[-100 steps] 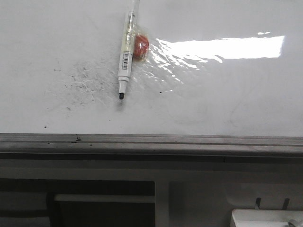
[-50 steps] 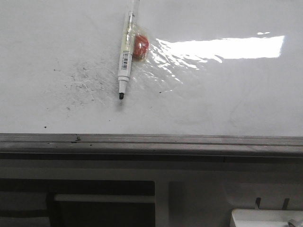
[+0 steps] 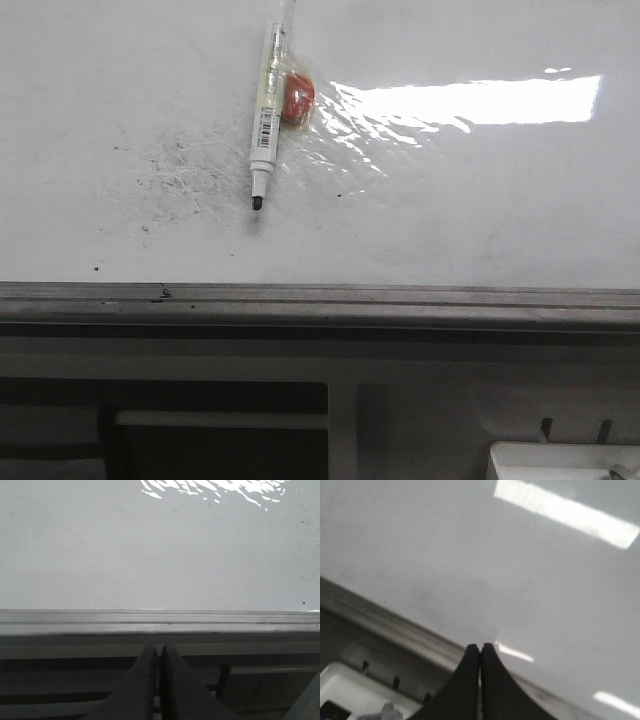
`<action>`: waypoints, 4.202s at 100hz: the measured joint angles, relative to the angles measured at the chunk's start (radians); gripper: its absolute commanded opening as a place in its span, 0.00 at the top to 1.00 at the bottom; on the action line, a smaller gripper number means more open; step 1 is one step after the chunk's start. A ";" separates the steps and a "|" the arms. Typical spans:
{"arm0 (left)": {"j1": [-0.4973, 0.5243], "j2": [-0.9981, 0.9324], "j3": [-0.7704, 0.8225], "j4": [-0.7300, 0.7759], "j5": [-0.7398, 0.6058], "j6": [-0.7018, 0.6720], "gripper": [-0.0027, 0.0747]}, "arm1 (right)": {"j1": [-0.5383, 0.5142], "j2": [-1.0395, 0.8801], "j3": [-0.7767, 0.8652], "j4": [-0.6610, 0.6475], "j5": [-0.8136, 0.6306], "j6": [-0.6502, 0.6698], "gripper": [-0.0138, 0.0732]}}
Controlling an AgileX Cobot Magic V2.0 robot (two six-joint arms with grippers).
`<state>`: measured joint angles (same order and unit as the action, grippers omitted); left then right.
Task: Write number 8 on whiteboard
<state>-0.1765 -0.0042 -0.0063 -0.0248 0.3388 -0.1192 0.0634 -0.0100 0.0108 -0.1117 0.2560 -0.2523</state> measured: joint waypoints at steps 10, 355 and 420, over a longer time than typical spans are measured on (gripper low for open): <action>0.000 0.000 0.000 -0.043 -0.037 0.000 0.99 | 0.000 0.000 0.000 0.002 -0.182 0.000 0.91; -0.665 0.997 -0.754 -0.778 0.327 1.295 0.99 | 0.433 0.503 -0.528 1.083 0.392 -0.803 0.38; -0.669 1.043 -0.754 -0.790 0.374 1.360 0.99 | 0.561 0.901 -0.660 1.355 0.366 -1.098 0.47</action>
<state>-0.8453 1.0390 -0.7600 -0.8148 0.7129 1.2412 0.6243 0.8906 -0.6494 1.2434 0.6225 -1.3508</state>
